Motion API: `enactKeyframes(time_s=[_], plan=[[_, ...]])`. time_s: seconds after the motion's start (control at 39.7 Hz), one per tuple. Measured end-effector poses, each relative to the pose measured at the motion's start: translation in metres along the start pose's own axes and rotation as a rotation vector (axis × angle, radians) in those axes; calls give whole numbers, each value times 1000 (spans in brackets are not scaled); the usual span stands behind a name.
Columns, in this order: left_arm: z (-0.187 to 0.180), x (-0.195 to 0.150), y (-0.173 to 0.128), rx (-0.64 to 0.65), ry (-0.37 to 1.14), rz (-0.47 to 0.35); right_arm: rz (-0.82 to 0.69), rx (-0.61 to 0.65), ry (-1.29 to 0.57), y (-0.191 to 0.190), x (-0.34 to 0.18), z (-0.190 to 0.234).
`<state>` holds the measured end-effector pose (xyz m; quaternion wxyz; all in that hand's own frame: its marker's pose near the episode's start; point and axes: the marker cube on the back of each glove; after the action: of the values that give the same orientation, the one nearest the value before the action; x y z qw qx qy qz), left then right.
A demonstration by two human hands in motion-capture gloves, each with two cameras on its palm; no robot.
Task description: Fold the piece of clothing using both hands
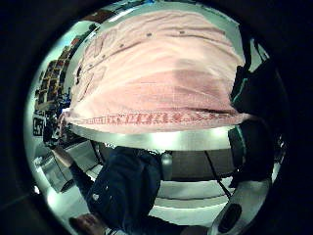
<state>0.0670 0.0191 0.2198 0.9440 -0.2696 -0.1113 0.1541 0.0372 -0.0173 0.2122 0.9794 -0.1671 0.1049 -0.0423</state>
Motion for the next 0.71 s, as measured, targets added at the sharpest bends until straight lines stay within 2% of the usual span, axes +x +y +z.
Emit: enactKeyframes(time_s=[0.05,0.13,0.28,0.43,0.55,0.63,0.71], plan=[[-14,-1,6,106,-8,59,4,13,10,9,4,-16],[-37,-7,20,194,-12,52,7,33,10,22,7,-41],[-77,-20,38,245,33,43,29,72,14,30,15,-81],[-126,-38,37,291,77,-13,84,144,19,19,24,-130],[-160,-54,-2,324,108,-91,146,143,4,-28,35,-154],[-167,-62,-35,314,121,-132,184,122,-7,-63,38,-156],[-167,-66,-66,267,145,-214,221,76,-14,-98,35,-153]])
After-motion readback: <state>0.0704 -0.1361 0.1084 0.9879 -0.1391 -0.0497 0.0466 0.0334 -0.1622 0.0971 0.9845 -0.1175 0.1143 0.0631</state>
